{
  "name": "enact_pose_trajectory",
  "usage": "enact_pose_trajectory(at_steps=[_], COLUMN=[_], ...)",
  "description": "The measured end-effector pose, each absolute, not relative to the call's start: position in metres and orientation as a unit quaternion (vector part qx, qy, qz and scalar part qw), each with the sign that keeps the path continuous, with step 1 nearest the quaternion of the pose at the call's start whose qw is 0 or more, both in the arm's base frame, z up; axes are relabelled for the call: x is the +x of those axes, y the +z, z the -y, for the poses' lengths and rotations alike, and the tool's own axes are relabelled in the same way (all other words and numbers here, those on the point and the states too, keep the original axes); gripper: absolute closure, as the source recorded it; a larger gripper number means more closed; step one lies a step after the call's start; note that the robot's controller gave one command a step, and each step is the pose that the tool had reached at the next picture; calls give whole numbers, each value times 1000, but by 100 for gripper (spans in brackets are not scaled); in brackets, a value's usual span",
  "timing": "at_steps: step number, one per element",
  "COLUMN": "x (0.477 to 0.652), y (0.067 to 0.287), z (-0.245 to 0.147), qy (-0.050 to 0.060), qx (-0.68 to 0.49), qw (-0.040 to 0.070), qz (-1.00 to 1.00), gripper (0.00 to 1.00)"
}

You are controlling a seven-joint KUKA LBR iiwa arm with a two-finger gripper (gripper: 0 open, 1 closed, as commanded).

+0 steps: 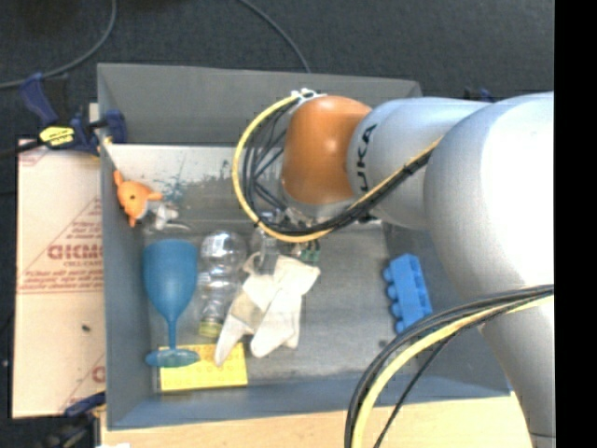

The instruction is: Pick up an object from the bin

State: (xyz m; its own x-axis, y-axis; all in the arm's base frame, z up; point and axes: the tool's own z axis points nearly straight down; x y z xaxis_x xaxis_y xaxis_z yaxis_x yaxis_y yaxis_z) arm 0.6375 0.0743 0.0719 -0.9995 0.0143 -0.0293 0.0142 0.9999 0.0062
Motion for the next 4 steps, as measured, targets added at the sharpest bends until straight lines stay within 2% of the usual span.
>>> enact_pose_trajectory(at_steps=[1,2,3,4], x=[642,648,635,631], y=[147,114,156,131], z=[-75,-75,-75,-107], qy=[3,2,3,3], qx=[8,-10,-7,-21], qw=[14,20,12,24], qz=[-1000,-1000,-1000,-999], gripper=[100,100,100,100])
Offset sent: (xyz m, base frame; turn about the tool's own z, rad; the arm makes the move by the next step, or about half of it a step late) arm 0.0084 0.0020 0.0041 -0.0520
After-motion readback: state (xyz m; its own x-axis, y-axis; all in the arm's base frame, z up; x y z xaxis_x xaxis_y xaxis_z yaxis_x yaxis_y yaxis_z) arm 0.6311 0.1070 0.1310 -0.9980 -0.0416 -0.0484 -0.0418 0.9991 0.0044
